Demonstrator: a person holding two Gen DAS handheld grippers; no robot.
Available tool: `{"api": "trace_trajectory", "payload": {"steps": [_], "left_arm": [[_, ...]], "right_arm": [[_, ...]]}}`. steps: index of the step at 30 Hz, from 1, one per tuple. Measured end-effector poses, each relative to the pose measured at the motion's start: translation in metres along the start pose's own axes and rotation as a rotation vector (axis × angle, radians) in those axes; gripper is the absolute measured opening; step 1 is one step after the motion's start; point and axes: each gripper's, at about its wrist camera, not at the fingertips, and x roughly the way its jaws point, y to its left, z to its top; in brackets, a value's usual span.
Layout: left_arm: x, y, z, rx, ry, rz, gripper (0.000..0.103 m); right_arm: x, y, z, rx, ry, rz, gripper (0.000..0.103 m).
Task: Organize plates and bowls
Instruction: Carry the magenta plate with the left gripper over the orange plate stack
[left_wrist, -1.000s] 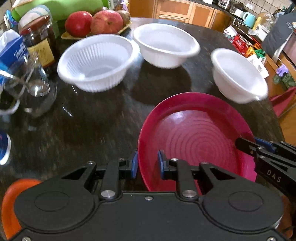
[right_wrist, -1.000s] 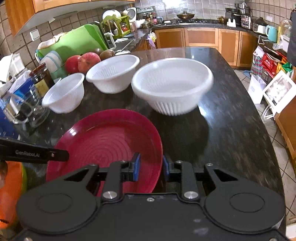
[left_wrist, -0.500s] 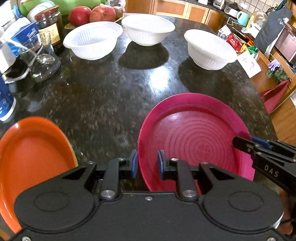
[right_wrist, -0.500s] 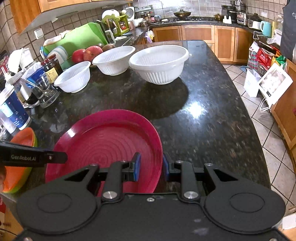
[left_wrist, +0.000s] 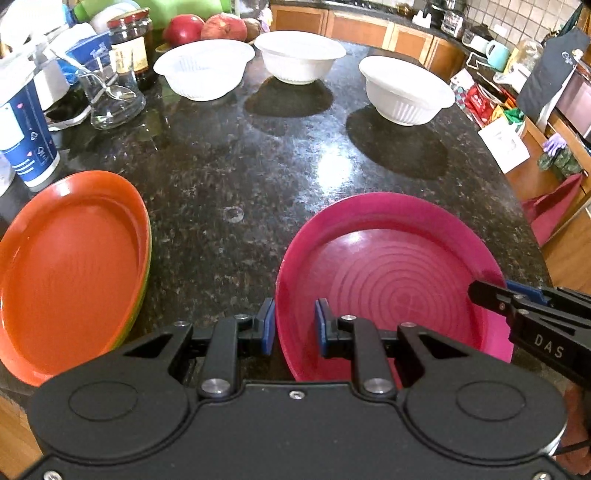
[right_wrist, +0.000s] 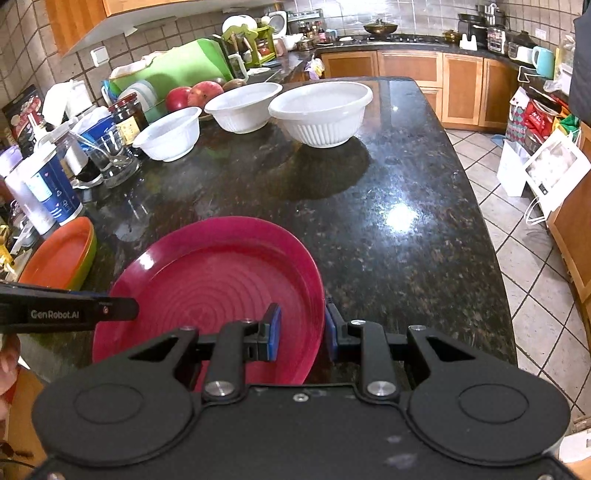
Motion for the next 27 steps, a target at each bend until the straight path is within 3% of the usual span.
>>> {"api": "trace_trajectory", "payload": {"steps": [8,13,15,20,27], "left_arm": [[0.002,-0.002,-0.008,-0.037,-0.050,0.033,0.030],[-0.002,-0.007,-0.016,-0.061,-0.074,0.062,0.030],[-0.003,-0.008,-0.018,-0.066,-0.078,0.067,0.029],[-0.005,-0.011,-0.019,-0.084,-0.082,0.081,0.019],[-0.012,-0.013,-0.021,-0.103,-0.093,0.065,0.019]], "right_arm": [[-0.002,-0.004,-0.004,-0.029,-0.027,0.019,0.028],[-0.005,-0.006,-0.006,-0.068,-0.068,-0.005,0.012],[-0.005,-0.007,-0.006,-0.078,-0.068,0.003,0.010],[-0.005,-0.009,-0.005,-0.079,-0.072,0.004,0.009],[-0.006,-0.011,-0.004,-0.061,-0.076,0.008,0.009]]}}
